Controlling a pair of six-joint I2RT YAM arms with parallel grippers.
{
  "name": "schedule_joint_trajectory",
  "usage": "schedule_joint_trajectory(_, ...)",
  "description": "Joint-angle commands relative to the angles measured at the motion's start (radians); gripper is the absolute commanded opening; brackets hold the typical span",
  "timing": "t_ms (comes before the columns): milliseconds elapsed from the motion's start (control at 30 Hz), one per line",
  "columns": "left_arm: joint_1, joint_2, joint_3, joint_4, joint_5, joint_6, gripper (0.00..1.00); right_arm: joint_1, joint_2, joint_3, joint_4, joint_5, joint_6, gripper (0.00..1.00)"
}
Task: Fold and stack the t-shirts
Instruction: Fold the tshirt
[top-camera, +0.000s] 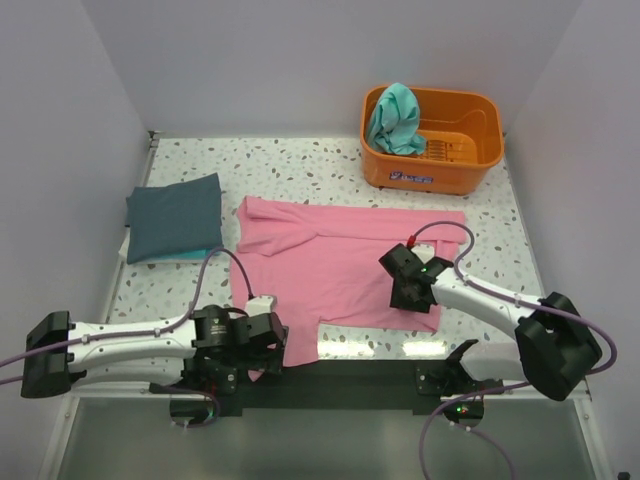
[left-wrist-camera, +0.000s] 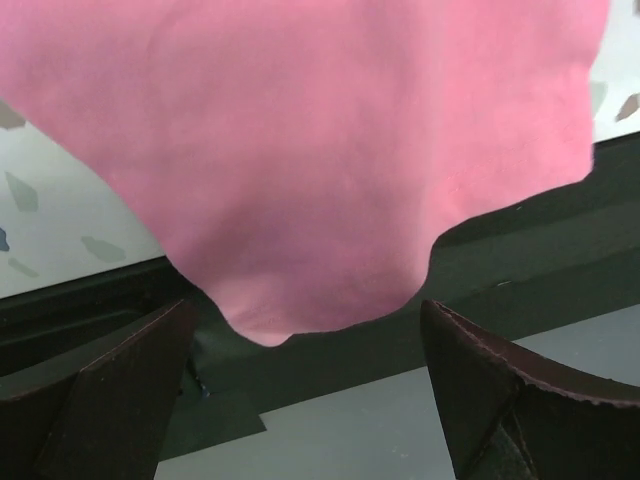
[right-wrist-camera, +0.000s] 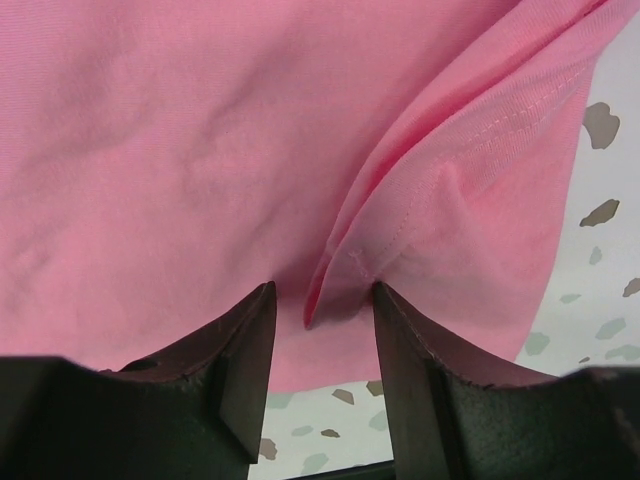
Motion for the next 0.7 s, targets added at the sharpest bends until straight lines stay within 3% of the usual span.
schedule_joint_trajectory(0,-0.044,0.007,0.026,-0.055,0.013,-0.040,1.00,0.003,0.003,-0.009,0.025,0.009,0.034,0.47)
schedule_joint_trajectory(67,-0.050,-0.017,0.013,-0.029,0.030,-0.036,1.00,0.001,0.005,-0.009,0.019,0.012,0.039,0.45)
schedule_joint_trajectory(233,-0.065,-0.045,-0.046,0.093,0.104,-0.022,0.97,0.001,-0.055,0.002,-0.079,0.084,0.068,0.24)
schedule_joint_trajectory(267,-0.071,-0.031,-0.048,0.091,0.104,-0.022,0.95,0.001,-0.073,0.006,-0.102,0.101,0.082,0.11)
schedule_joint_trajectory(333,-0.076,-0.010,-0.048,0.054,0.096,-0.028,0.93,0.001,-0.136,0.003,-0.168,0.150,0.103,0.00)
schedule_joint_trajectory(533,-0.081,0.044,-0.014,-0.015,0.027,-0.037,0.83,-0.012,-0.268,-0.026,-0.333,0.243,0.228,0.00)
schedule_joint_trajectory(633,-0.081,0.072,-0.017,-0.001,0.018,-0.042,0.72,-0.018,-0.342,-0.040,-0.390,0.256,0.326,0.00)
schedule_joint_trajectory(667,-0.079,0.082,-0.019,0.002,0.015,-0.045,0.63,-0.028,-0.362,-0.034,-0.419,0.260,0.414,0.00)
